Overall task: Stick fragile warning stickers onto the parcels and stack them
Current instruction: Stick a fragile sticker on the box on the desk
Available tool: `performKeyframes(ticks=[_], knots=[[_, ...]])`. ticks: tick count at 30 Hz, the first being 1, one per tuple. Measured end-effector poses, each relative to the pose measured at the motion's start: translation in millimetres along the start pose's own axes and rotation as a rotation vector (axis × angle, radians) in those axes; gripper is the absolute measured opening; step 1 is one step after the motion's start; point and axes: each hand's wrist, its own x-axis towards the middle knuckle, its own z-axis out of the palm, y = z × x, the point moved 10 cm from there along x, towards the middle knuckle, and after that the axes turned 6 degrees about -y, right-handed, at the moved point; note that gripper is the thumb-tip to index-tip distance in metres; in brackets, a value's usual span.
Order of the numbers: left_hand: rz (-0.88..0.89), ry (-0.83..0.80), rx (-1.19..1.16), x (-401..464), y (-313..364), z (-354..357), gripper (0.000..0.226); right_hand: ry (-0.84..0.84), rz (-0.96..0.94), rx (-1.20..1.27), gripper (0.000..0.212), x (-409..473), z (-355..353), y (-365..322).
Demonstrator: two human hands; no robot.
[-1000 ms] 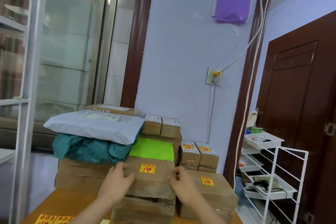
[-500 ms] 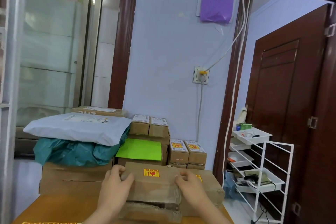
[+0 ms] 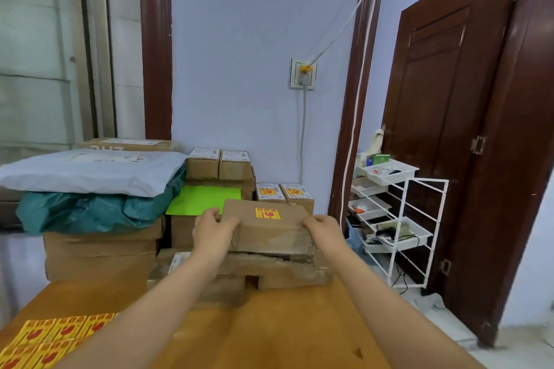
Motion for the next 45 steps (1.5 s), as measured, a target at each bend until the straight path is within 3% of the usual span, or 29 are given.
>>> performKeyframes(ticks=[3,6,11,15,22,32,41,45], knots=[[-0.052,-0.036,-0.087,5,-2,12,0.078,0.019,-0.020,0.053,0.015,5,-8,0],[-0.052,-0.045,-0.129,11,0,20,0.061,0.047,-0.025,0.094,0.022,10,-16,2],[-0.052,-0.069,-0.278,19,3,37,0.037,0.061,-0.032,0.120,0.057,22,-20,8],[-0.073,-0.056,-0.389,30,2,52,0.024,0.038,-0.067,0.184,0.028,29,-24,6],[-0.171,-0.008,-0.498,52,-13,79,0.015,0.026,-0.104,0.268,0.033,48,-37,17],[-0.147,0.012,-0.456,95,-10,106,0.016,0.024,-0.037,0.379,0.027,89,-42,52],[-0.146,-0.106,-0.293,107,-31,128,0.021,0.020,-0.008,0.322,0.024,118,-38,77],[-0.141,-0.140,-0.216,110,-37,129,0.026,0.077,-0.027,0.268,0.036,120,-39,83]])
